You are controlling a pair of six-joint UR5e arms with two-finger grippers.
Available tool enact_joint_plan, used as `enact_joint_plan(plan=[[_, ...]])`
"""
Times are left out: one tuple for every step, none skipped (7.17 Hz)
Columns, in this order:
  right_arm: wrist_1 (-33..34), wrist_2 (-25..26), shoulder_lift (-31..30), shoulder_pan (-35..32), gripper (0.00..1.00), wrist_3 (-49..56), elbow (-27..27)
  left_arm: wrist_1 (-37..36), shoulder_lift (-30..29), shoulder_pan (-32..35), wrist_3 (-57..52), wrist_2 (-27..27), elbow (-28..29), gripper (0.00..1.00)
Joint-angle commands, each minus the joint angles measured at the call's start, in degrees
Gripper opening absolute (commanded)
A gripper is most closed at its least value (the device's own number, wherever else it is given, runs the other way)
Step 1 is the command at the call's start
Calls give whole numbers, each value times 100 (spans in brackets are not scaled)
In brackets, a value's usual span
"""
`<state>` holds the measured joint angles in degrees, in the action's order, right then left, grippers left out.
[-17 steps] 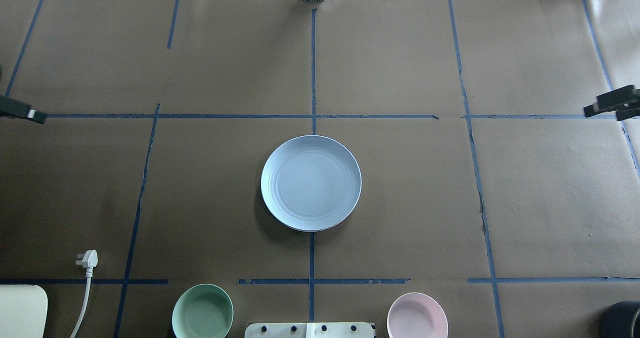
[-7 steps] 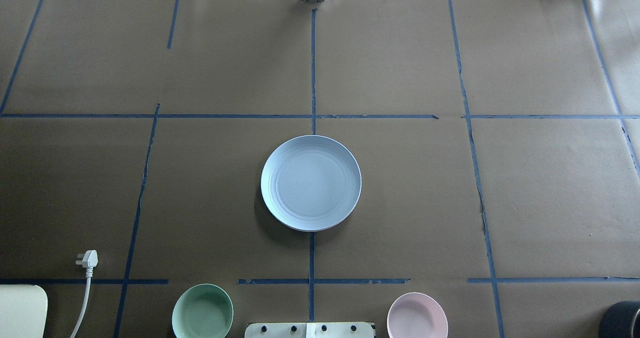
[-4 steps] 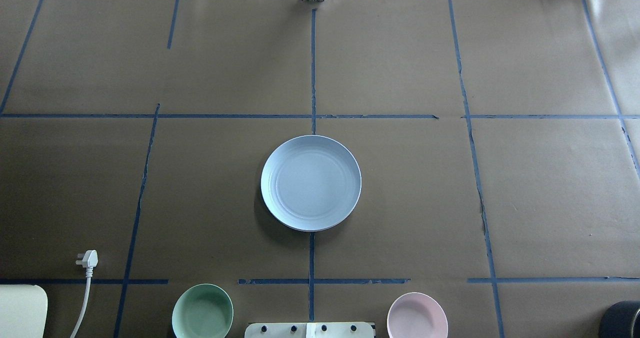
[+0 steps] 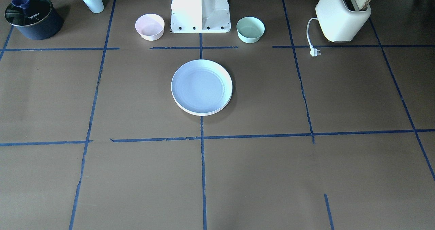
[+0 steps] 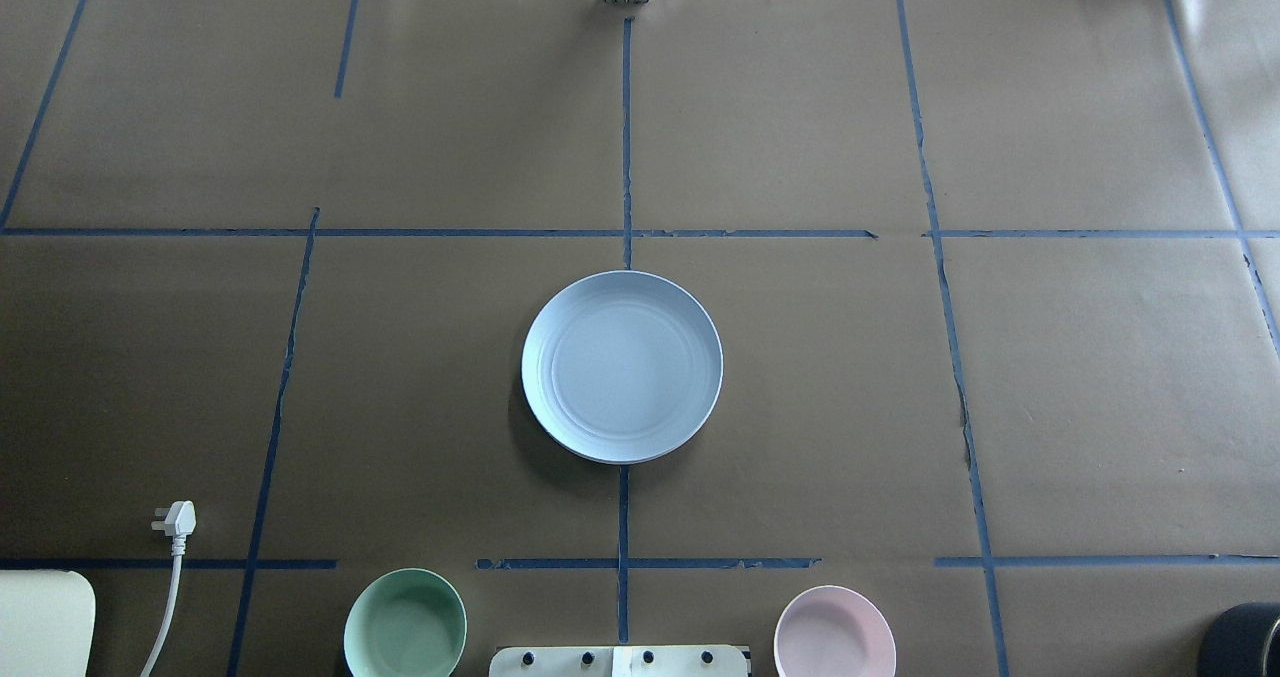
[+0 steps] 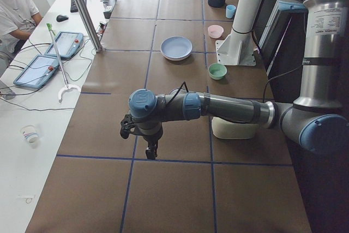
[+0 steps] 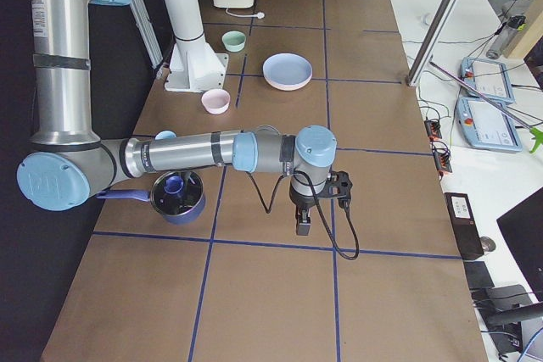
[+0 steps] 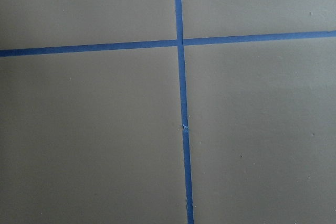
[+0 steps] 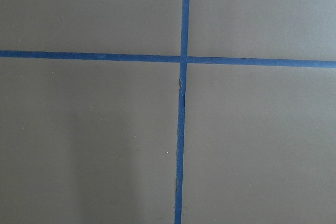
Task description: Stack three plates with pink and blue
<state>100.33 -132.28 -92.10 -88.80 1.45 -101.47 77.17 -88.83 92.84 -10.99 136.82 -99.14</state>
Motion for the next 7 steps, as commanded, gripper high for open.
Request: enact_joint_plan(plan=[[-65, -34, -18, 91, 100, -4, -21, 245, 94, -11, 18, -59, 35, 100], [-118, -17, -35, 126, 100, -4, 118, 264, 120, -37, 10, -120, 70, 100], [-136, -25, -36, 135, 100, -30, 154, 264, 121, -37, 10, -286, 70, 100], [-136, -26, -27, 135, 100, -31, 128, 246, 121, -37, 10, -297, 70, 100], [-136, -26, -18, 135, 100, -39, 111, 220, 112, -46, 27, -332, 70, 100], [-214, -34, -1, 135, 100, -48, 136, 202, 121, -46, 27, -314, 62, 100], [-337, -43, -9, 135, 100, -66, 145, 202, 112, -46, 36, -323, 61, 100]])
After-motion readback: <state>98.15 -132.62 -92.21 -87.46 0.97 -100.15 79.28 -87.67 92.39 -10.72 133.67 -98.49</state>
